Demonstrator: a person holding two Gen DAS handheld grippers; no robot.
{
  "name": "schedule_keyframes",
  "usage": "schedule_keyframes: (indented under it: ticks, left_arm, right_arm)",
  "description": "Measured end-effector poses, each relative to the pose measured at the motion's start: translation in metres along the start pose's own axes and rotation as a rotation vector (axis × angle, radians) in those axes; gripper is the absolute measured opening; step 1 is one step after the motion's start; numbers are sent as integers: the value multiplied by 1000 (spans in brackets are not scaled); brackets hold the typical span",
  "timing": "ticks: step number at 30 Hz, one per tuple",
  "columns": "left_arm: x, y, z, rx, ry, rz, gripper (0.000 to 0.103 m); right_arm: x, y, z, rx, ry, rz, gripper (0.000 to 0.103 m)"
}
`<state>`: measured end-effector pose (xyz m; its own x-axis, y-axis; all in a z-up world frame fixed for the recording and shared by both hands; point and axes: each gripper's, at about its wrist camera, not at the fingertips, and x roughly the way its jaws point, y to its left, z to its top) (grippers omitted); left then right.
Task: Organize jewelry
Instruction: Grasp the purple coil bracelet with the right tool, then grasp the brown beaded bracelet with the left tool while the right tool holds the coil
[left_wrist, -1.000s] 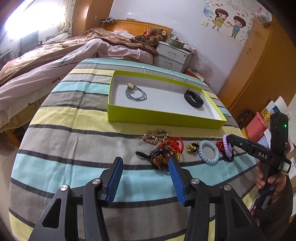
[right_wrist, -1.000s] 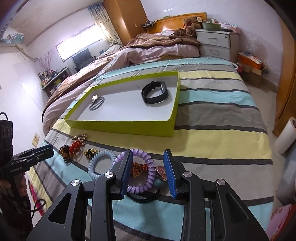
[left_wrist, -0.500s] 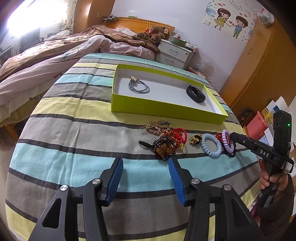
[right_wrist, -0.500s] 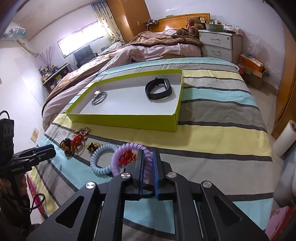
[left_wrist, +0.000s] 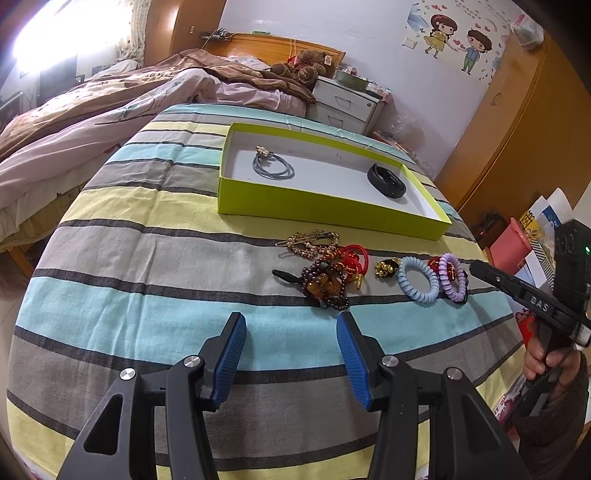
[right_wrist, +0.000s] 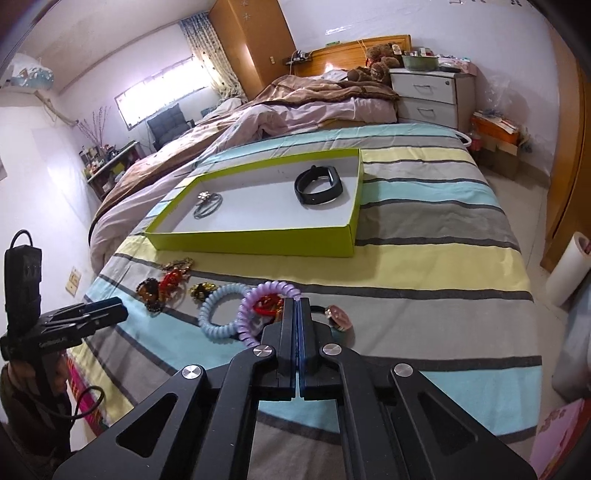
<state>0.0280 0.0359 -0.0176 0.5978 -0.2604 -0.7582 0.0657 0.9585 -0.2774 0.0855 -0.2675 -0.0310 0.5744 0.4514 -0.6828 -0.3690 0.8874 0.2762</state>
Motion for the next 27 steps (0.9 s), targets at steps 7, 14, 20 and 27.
schedule_keyframes:
  ticks: [7,14,20,27]
  left_arm:
    - [3,-10,0,29,10,-10,51]
    - [7,-10,1,31,23,-13,51]
    - [8,-10,5,33,19,-5,51]
    - [16,-13,12,54,21,22,51]
  right_arm:
    - [18,11,20,-136,55,-16,29]
    - [32,6,17,-126,127,46,27]
    - [23,6,14,-119,95,35,11]
    - [-3,6,14,-55,-3,55,10]
